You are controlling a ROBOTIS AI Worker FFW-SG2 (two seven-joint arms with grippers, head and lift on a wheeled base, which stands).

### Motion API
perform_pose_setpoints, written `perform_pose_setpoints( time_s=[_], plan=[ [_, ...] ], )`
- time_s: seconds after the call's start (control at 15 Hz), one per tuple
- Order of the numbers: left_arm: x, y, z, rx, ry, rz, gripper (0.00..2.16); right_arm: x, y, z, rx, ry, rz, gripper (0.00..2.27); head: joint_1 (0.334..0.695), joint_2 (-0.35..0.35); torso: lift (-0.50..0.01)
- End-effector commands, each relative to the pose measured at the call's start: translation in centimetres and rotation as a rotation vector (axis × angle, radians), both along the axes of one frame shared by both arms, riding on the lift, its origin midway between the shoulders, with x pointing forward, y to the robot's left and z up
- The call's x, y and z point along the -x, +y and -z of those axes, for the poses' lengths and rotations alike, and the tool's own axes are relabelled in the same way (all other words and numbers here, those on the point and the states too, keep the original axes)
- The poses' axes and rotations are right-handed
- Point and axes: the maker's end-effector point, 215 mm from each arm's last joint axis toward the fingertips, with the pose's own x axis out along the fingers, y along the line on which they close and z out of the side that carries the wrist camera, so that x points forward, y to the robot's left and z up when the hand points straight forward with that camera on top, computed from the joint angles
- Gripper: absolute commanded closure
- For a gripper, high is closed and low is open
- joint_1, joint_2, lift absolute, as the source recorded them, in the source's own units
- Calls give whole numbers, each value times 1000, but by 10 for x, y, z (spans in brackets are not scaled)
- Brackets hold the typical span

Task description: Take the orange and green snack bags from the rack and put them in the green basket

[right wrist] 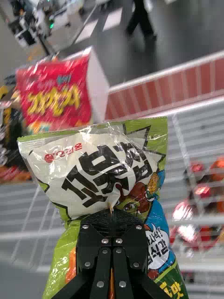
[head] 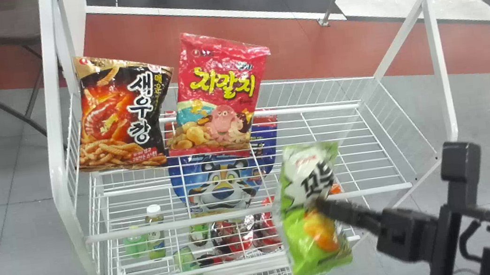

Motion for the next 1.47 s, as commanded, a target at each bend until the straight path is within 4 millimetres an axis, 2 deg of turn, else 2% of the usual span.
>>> perform_pose_setpoints(
  time_s=[0.0, 0.47, 0.67, 0.8, 0.93, 1.13, 1.33, 1.4],
  plan=[
    [-1, 0, 0, 2, 0, -3, 2125, 32, 36, 16, -60, 89, -75, 2236, 695, -350, 0],
    [2, 0, -2, 9, 4, -3, 2121, 109, 127, 89, -118, 333, -266, 2236, 695, -350, 0],
    [3, -2, -4, 15, 2, 1, 2121, 131, 165, 102, -158, 383, -343, 2236, 695, -350, 0],
    [4, -3, -4, 15, 1, 5, 2121, 142, 190, 102, -188, 395, -392, 2236, 695, -350, 0],
    [5, -5, -5, 16, 1, 10, 2121, 145, 210, 103, -196, 384, -425, 2236, 695, -350, 0],
    [8, -6, -7, 17, 2, 12, 2121, 139, 219, 122, -162, 364, -428, 2236, 695, -350, 0],
    [8, -6, -9, 19, -1, 14, 2125, 135, 208, 147, -93, 352, -425, 2240, 695, -350, 0],
    [8, -6, -9, 21, -1, 14, 2121, 138, 205, 151, -87, 370, -430, 2135, 695, -350, 0]
  ],
)
